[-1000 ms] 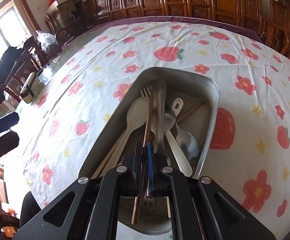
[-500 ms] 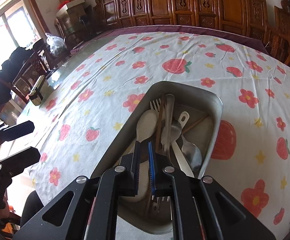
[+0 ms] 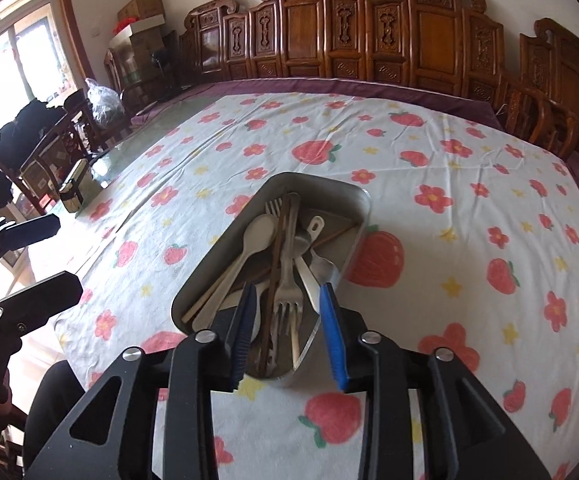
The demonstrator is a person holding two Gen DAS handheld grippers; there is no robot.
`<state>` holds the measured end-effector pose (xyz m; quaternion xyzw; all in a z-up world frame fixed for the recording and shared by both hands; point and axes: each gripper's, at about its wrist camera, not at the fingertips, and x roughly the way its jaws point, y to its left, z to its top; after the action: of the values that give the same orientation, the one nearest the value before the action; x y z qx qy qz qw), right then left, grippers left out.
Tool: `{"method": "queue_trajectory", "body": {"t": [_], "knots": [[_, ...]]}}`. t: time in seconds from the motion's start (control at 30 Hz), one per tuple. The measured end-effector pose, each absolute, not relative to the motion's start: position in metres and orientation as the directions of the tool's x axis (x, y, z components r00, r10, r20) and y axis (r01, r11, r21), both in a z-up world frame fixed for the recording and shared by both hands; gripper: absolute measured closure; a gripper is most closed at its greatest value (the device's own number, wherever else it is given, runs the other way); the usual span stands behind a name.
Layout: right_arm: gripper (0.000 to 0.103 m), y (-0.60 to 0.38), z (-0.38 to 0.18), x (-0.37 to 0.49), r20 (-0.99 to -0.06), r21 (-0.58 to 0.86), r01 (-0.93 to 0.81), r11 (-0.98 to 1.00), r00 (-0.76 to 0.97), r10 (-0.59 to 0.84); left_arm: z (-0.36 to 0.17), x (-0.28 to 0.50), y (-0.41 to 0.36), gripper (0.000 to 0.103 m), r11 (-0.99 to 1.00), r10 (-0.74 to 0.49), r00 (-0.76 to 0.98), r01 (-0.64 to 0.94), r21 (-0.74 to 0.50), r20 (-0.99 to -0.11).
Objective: Organize utensils
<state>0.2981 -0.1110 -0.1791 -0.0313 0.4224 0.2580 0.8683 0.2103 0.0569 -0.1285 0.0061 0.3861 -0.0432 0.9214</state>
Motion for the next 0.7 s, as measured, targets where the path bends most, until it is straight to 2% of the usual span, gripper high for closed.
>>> {"method": "queue_trajectory", "body": {"t": [0.03,0.07,0.2,0.27,0.33,0.43,0.7], "knots": [[0.048,-0.115,-0.177,0.294,-0.748,0.153,-0.467,0.871,0.522,0.411,-0.127,0.208,0.054,0.008,0.996,-0.076,0.7,0.084,-0.024,-0.71],[0.042,-0.121,-0.174,0.289,-0.743,0.141,-0.455,0.879,0.539,0.398,-0.126,0.207,0.053,0.008,0.996,-0.077,0.701,0.084,-0.026,-0.709],[0.03,-0.136,-0.167,0.272,-0.729,0.122,-0.43,0.894,0.573,0.375,-0.123,0.198,0.045,0.008,0.998,-0.064,0.709,0.062,-0.028,-0.702],[0.015,-0.144,-0.163,0.261,-0.716,0.114,-0.417,0.902,0.594,0.365,-0.122,0.194,0.041,0.008,0.998,-0.068,0.711,0.059,-0.037,-0.7],[0.008,-0.152,-0.159,0.253,-0.703,0.108,-0.4,0.91,0.616,0.354,-0.12,0.19,0.037,0.008,0.998,-0.064,0.714,0.055,-0.036,-0.697],[0.003,-0.163,-0.154,0.241,-0.695,0.101,-0.377,0.921,0.635,0.336,-0.118,0.184,0.029,0.008,0.999,-0.049,0.719,0.047,-0.022,-0.694],[0.003,-0.19,-0.137,0.215,-0.674,0.082,-0.318,0.945,0.681,0.288,-0.105,0.169,0.006,0.008,0.998,-0.057,0.722,0.061,-0.018,-0.69]]}}
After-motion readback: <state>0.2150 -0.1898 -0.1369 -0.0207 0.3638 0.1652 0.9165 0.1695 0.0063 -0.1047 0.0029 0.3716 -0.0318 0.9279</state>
